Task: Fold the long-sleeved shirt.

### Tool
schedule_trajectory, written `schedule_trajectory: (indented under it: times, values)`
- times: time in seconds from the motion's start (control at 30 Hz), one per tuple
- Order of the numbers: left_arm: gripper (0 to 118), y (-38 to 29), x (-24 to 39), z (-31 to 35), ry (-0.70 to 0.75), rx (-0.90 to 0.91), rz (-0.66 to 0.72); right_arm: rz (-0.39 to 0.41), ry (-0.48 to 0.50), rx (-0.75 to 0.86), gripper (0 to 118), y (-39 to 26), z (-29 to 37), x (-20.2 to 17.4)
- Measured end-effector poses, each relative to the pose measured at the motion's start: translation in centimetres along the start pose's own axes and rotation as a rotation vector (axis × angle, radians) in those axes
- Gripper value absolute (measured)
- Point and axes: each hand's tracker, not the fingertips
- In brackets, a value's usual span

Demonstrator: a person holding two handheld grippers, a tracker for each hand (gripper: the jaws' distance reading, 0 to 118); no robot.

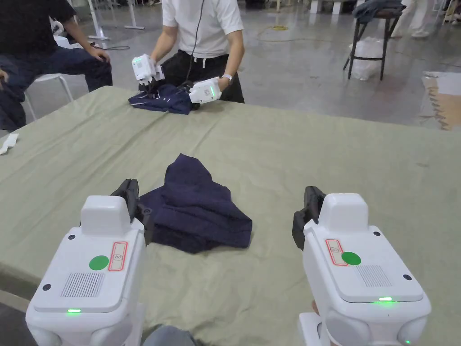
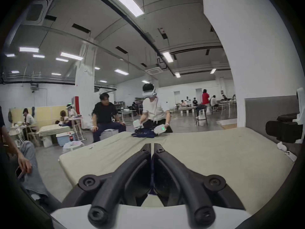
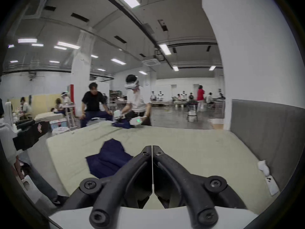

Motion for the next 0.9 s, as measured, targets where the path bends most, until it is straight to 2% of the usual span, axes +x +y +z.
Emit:
schedule_trajectory:
  times: [0.1,0.13,0.2,0.23,0.27,0.3,0.33,0.37,0.47,0.53,0.6,0.63,0.67,0.7,0.73,0.8,0.9]
  values:
    - [7,-0.6,-0.9,-0.7,0.011,-0.045,-0.001,0.013,0.022,-0.016,0,0.2,-0.9,-1.4]
    - [14,-0.7,-1.0,-1.7,0.007,-0.082,-0.003,0.016,0.024,-0.024,0,0.2,-1.1,-1.8]
    - [41,-1.0,-1.3,-4.1,-0.025,-0.163,0.014,0.016,0.036,-0.028,0,-0.1,-1.4,-2.2]
    - [75,-1.3,-1.4,-5.9,-0.038,-0.225,0.027,0.021,0.046,-0.036,0,-0.3,-1.6,-2.4]
    - [98,-1.6,-1.3,-8.3,-0.063,-0.29,0.051,0.027,0.053,-0.044,0,-0.5,-1.9,-2.7]
    - [111,-2.2,-1.4,-10.7,-0.086,-0.337,0.082,0.035,0.056,-0.053,0,-0.8,-2.3,-3.0]
    - [110,-2.8,-1.5,-13.1,-0.116,-0.394,0.108,0.043,0.063,-0.062,0,-1.0,-2.6,-3.3]
    - [109,-3.7,-1.4,-15.2,-0.138,-0.352,0.137,0.05,0.067,-0.073,0,-1.3,-2.9,-3.5]
    - [111,-5.6,1.2,-23.9,-0.165,-0.521,0.063,0.063,0.092,-0.11,0,-2.3,-3.8,-4.1]
    - [111,-7.7,1.2,-28.4,-0.226,-0.627,0.068,0.066,0.109,-0.141,0,-3.1,-4.7,-4.4]
    - [110,-9.7,1.6,-32.2,-0.194,-0.722,0.069,0.065,0.117,-0.169,0,-3.7,-5.5,-4.5]
    - [104,-10.5,1.9,-33.2,-0.157,-0.737,0.034,0.061,0.12,-0.179,0,-3.9,-5.7,-4.3]
    - [92,-11.3,1.9,-34.0,-0.142,-0.73,0.003,0.054,0.119,-0.194,0,-4.0,-5.9,-4.2]
    - [75,-11.8,2.2,-34.5,-0.136,-0.741,-0.03,0.038,0.114,-0.23,0,-4.1,-6.0,-3.9]
    - [46,-12.2,2.3,-34.6,-0.155,-0.733,-0.013,0.026,0.108,-0.256,0,-4.1,-6.1,-3.7]
    - [8,-12.4,2.4,-34.4,-0.21,-0.744,0.019,0.021,0.108,-0.261,0,-4.0,-6.1,-3.2]
    - [7,-11.0,2.9,-33.1,-0.215,-0.744,0.012,0.012,0.084,-0.259,0,-3.5,-5.6,-2.1]
